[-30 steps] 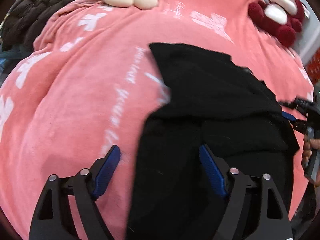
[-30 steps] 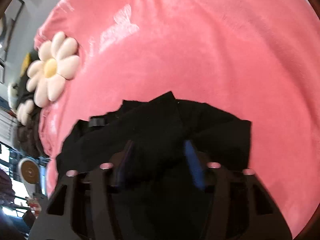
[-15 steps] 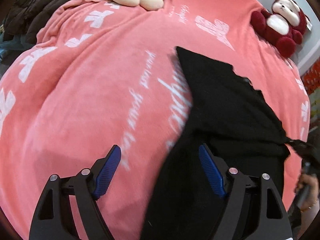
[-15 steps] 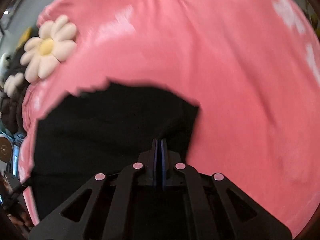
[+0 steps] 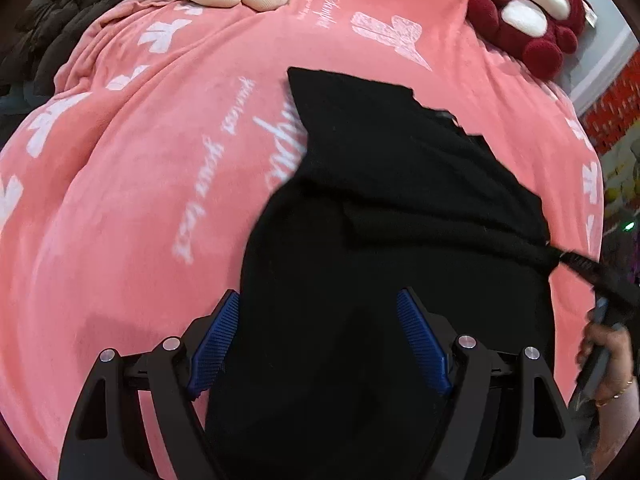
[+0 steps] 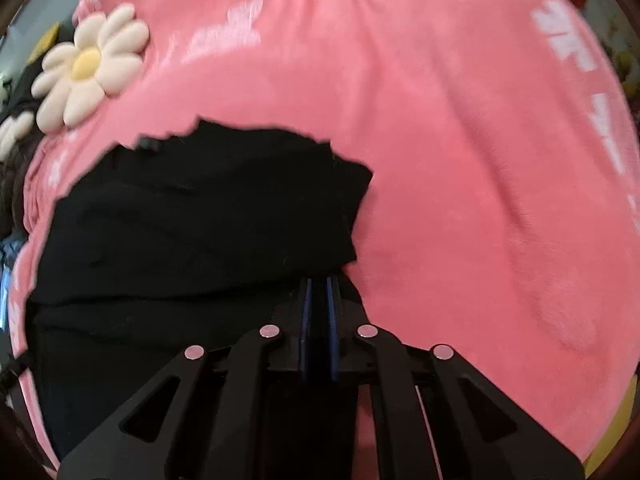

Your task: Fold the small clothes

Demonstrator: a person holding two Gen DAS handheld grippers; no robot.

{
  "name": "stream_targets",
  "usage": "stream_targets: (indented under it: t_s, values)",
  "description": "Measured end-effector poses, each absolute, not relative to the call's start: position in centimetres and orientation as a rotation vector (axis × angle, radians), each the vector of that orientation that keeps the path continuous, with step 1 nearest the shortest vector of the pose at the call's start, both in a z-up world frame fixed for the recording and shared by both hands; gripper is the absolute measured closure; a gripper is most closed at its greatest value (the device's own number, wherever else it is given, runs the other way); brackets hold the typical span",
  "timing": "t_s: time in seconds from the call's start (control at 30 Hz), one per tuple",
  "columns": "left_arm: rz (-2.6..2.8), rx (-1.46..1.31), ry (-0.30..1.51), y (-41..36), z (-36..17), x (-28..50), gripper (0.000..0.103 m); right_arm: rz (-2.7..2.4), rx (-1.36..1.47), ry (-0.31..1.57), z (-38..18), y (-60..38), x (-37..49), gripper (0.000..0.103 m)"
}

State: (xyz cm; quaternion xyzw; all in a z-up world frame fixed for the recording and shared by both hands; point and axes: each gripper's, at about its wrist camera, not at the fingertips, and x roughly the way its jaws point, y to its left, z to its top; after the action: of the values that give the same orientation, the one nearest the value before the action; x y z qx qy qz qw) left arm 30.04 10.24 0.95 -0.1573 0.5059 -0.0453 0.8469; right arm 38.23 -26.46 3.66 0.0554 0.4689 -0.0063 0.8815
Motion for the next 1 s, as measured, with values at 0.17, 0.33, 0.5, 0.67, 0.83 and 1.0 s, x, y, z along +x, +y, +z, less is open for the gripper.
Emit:
stream_targets:
  t_s: [0.17,0.33,0.5,0.67,0.83,1.0]
  values:
    - [-0.114,-0.282,1.069,9.8,0.9,28.0,0.025,0.090,0.111,0.936,6.3,-24.8,39.1,0.092]
    - [-0.153,-0.303,1.000,8.2,3.4,31.1,0.025,0.146,0.152,0.998,5.5,-22.8,44.9,0.090]
    - [-0.159,-0.278,0.990,5.3,3.8,38.2,0.025,0.105,0.088,1.101,0.9,-22.0,49.5,0.093]
    - [-0.065,-0.211,1.027,5.1,0.2,41.6,0.025,-0.059,0.195,1.038,1.9,-25.3,50.9,0.093]
    - [-0.066,-0.091,0.996,4.1,0.0,40.7,0.024,0.056,0.072,1.031,0.5,-23.6,47.4,0.080]
    - [-0.080,-0.260,1.007,7.7,1.6,36.7,0.025,0.040,0.162,0.934,5.2,-26.4,38.8,0.070]
